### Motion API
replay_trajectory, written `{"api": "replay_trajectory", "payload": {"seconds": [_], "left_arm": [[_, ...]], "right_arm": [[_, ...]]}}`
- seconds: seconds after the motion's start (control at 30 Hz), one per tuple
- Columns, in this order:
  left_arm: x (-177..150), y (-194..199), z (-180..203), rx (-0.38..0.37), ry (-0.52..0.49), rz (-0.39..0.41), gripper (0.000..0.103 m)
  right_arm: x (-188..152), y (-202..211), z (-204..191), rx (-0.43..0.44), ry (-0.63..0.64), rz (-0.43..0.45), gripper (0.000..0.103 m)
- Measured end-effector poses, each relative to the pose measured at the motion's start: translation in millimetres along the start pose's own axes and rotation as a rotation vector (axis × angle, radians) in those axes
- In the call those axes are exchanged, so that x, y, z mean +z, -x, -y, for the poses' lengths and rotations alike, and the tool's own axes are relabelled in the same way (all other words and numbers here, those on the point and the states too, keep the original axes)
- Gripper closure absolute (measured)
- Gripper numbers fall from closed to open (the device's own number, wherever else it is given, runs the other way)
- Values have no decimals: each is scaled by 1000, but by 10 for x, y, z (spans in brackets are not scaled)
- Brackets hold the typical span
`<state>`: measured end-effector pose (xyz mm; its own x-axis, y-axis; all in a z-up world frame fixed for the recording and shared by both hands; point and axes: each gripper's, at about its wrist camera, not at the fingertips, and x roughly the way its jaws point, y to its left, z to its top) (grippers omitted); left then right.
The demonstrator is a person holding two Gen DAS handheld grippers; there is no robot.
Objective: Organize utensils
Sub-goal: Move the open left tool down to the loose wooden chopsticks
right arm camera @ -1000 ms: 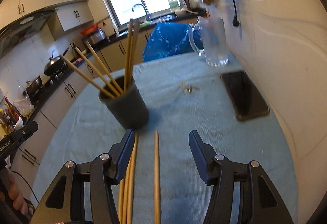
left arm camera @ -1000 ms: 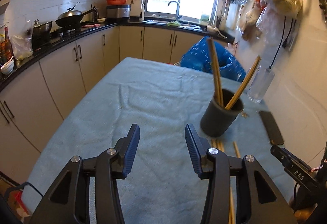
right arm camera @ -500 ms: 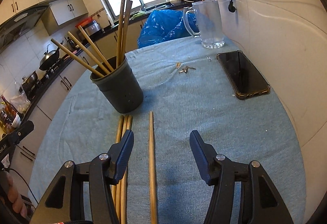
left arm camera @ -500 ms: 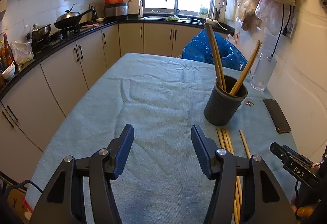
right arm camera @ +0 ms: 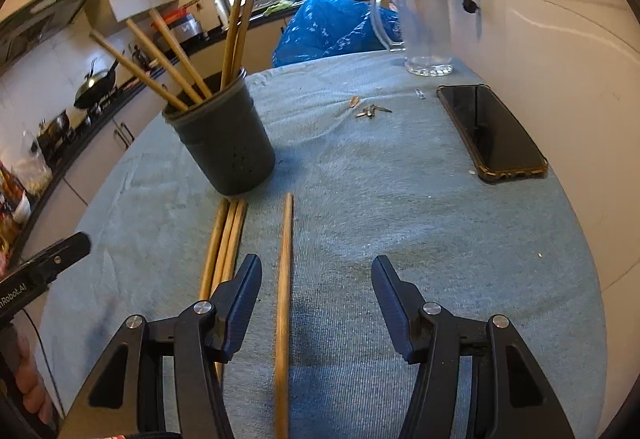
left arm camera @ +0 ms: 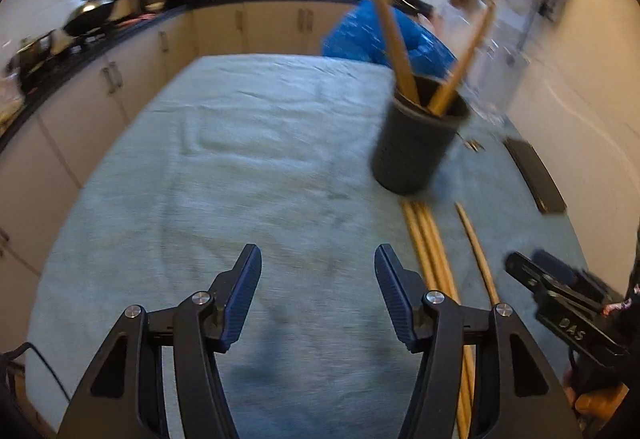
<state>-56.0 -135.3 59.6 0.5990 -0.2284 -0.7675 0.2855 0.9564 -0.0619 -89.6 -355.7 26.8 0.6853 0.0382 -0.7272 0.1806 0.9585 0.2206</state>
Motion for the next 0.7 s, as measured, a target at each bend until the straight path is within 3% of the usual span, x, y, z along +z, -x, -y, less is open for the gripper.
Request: {"api": "replay_trajectory", "payload": {"seconds": [0.2,0.5,0.63,0.7], "left_arm": [[30,-381,301,-48,-91,-63,49],[129,-676,480,-115,-89,-115,58],[112,-810,594,-95,-120,-150,74],[110,-811,647,-63,-149,-134,86]], "right_arm": [[-56,-162,-64,-25,77,-29,42],[-93,-235,-42,-27,93,-36,42],[-98,-231,-47,-27,97,-34,42],[-99,-225,-38,-22,93,-33,42]]}}
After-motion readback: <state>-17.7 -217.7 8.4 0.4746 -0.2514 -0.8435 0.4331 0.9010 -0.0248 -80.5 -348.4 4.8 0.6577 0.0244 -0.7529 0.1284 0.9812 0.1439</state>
